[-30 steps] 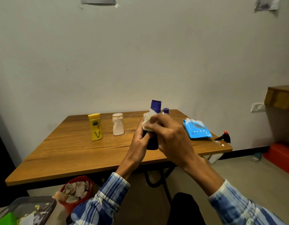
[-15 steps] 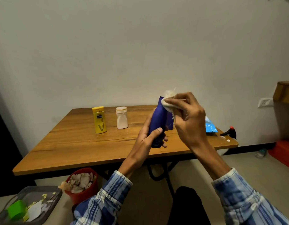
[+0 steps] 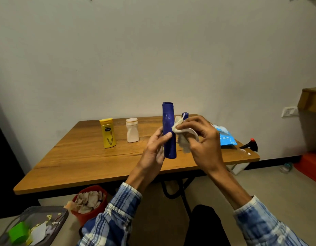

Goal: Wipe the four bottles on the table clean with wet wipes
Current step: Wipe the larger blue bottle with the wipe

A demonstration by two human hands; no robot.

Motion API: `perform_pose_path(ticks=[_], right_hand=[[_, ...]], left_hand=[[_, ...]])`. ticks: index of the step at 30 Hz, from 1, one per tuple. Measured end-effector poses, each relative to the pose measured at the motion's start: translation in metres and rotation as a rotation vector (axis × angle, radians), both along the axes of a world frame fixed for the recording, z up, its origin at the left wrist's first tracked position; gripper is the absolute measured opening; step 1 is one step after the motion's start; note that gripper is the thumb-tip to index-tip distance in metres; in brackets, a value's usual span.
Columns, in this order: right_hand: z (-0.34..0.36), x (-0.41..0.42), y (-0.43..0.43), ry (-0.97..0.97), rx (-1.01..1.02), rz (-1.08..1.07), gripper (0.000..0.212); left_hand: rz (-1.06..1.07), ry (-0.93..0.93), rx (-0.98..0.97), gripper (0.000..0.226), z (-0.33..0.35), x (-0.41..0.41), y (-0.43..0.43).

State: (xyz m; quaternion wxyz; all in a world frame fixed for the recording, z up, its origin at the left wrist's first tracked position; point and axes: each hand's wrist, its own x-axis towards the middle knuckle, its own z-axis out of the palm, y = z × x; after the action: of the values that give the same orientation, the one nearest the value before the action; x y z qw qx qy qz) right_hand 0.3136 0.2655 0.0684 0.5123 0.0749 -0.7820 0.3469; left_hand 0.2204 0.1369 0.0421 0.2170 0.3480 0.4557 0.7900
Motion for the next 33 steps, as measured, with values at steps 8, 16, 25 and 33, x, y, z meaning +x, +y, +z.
perform_pose_path(ticks=[8,16,25,33], right_hand=[[0.02,0.003,0.009,0.13,0.164,-0.132,0.024],[0.018,-0.008,0.018,0.046,0.277,-0.168,0.027],[0.017,-0.009,0.01,0.019,0.382,-0.203,0.027],[0.011,-0.014,-0.006,-0.173,0.692,-0.216,0.036]], left_hand=[[0.211,0.201,-0.036,0.053,-0.001,0.009,0.009],[0.231,0.247,-0.072,0.062,-0.01,0.011,0.008],[0.239,0.292,-0.087,0.06,-0.014,0.013,0.009],[0.262,0.326,-0.107,0.065,-0.018,0.012,0.007]])
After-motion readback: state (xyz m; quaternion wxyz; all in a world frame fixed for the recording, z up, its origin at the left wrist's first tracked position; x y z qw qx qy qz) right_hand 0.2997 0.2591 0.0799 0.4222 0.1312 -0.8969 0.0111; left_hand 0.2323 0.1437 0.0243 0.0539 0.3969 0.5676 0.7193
